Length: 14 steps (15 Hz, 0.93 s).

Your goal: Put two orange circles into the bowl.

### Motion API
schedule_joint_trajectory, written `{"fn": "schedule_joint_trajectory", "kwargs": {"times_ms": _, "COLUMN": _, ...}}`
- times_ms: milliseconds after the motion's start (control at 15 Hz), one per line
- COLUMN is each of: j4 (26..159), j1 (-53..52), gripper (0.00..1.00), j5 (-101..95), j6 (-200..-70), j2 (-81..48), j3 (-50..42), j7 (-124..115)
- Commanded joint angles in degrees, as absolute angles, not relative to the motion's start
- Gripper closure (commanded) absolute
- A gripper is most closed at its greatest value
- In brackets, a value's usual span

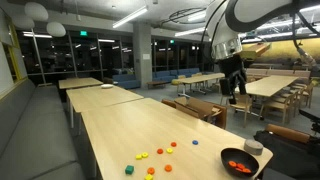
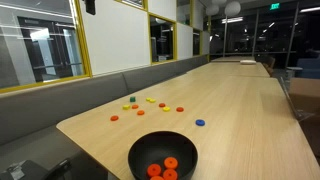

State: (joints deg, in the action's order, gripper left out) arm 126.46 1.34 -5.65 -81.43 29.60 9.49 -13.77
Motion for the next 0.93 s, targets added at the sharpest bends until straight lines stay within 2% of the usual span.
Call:
{"fn": "schedule_joint_trajectory", "kwargs": {"times_ms": 0, "j4": 126.2, "j1": 0.1, "gripper": 0.0, "j5": -6.0, "j6": -81.3, "j2": 29.4, "j3": 8.6, "j7": -14.2}}
{"fn": "schedule_joint_trajectory", "kwargs": {"times_ms": 400, "j4": 126.1, "j1": 0.2, "gripper": 0.0, "j5": -5.4, "j6": -82.0, "j2": 29.7, "j3": 8.4, "j7": -14.7}}
{"fn": "schedule_joint_trajectory", "kwargs": {"times_ms": 867, "j4": 132.8, "j1": -0.2, "gripper": 0.0, "j5": 7.5, "j6": -89.8, "j2": 30.1, "j3": 8.2, "j7": -21.9}}
